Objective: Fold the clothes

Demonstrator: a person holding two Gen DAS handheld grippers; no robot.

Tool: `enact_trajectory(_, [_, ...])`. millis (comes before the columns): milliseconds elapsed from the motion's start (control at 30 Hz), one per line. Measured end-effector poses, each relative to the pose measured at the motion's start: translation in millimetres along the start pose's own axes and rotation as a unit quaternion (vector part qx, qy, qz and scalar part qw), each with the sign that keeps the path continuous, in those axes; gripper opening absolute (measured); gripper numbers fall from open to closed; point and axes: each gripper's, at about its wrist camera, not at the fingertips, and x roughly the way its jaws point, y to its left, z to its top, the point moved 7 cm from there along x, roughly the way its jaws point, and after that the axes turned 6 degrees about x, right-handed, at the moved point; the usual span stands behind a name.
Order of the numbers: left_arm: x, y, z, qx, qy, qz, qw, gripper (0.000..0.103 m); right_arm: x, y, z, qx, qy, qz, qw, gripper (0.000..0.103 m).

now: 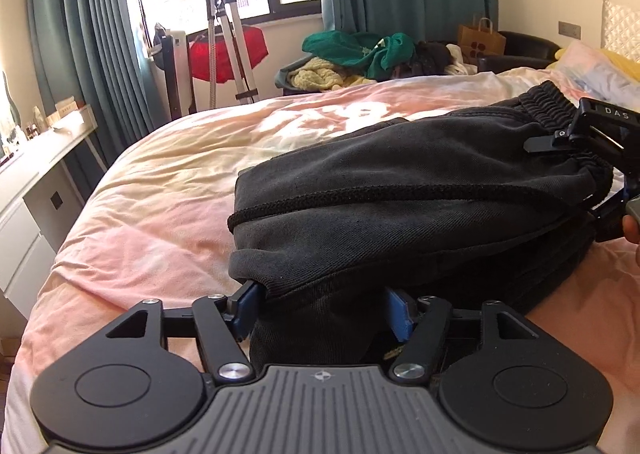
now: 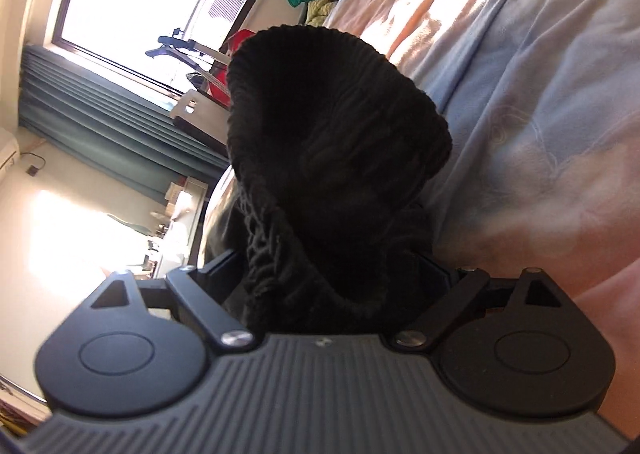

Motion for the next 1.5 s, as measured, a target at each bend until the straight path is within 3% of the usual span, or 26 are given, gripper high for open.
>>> enact_trajectory(67, [-8,8,6,-0.026,0.001,-0.033,0.9991,0.083,0,1,-3,-0.007,-0.001,-0.011,1.000,0.091])
enact_trajectory(167, [-26,27,21,-0.064,-0.037,-0.091,0.9931,0.088,-3,1,-6,-0.015,-0.006,-0.028,0.999,0.079])
enact_trajectory(267, [-15,60,29,-0.155,-0.041,-0.110,0.9810,0.103,-5,2,-8,-0.018,-0.011,-0.041,0.999,0.069])
enact_trajectory(333, [-8,83,35,-0.215,-0.042,-0.122,0.9682,0.103,-6,3,-10,-0.025,-0.014,-0.052,0.998,0.063])
enact_trajectory(433, [38,104,22,-0.302,0.037,-0.157,0.9396,0.102,-9,6,-11,-0.035,-0.016,-0.060,0.997,0.057])
enact_trajectory(500, [58,115,14,-0.341,0.055,-0.168,0.9234,0.101,-8,4,-10,-0.034,-0.019,-0.063,0.997,0.056])
enact_trajectory(767, [117,101,-16,-0.378,0.112,-0.253,0.8834,0.098,-6,3,-11,-0.032,-0.032,-0.064,0.997,0.056])
enact_trajectory(867, [119,89,-19,-0.384,0.111,-0.257,0.8799,0.098,-5,2,-10,-0.032,-0.036,-0.066,0.997,0.056])
enact_trajectory(933, [115,89,-16,-0.377,0.105,-0.247,0.8865,0.094,-5,2,-10,-0.034,-0.039,-0.069,0.996,0.056])
enact_trajectory(1167, [98,88,-5,-0.352,0.085,-0.211,0.9080,0.055,-6,18,-12,-0.069,-0.047,-0.086,0.993,0.046])
enact_trajectory(1267, [91,88,1,-0.341,0.075,-0.196,0.9164,0.044,-10,24,-12,-0.078,-0.054,-0.083,0.992,0.043])
enact_trajectory(1500, [45,83,20,-0.337,0.040,-0.177,0.9240,0.038,-32,39,-12,-0.083,-0.068,-0.064,0.992,0.039])
